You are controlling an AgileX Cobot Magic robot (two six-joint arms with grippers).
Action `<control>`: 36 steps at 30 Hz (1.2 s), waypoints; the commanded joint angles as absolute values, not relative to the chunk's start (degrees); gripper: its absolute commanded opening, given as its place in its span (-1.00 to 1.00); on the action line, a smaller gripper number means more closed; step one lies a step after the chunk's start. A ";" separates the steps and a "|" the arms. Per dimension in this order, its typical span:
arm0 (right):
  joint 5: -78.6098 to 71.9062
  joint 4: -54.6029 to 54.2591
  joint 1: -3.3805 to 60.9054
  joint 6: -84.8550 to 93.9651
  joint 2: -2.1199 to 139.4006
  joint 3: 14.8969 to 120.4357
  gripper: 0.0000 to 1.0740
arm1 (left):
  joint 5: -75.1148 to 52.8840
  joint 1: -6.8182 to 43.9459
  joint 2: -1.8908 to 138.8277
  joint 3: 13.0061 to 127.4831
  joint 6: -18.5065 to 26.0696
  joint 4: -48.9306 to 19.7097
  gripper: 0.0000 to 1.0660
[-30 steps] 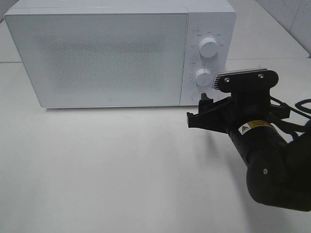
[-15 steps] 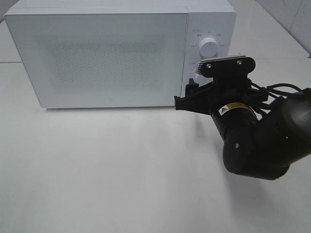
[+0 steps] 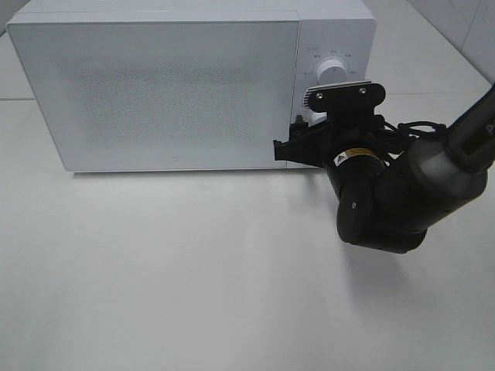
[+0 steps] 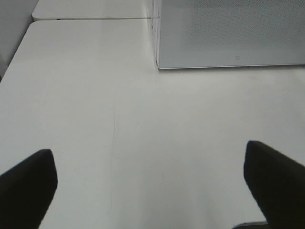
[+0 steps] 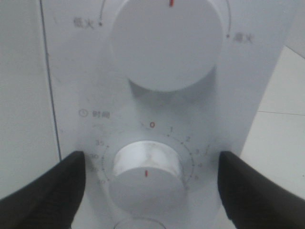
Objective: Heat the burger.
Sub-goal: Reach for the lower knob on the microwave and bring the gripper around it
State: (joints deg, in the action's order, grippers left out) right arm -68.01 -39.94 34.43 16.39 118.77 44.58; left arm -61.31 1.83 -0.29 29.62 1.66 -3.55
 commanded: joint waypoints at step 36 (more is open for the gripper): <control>-75.75 -37.93 32.83 11.29 119.40 46.93 -0.84 | -61.42 1.60 -1.20 29.56 1.15 -3.32 0.88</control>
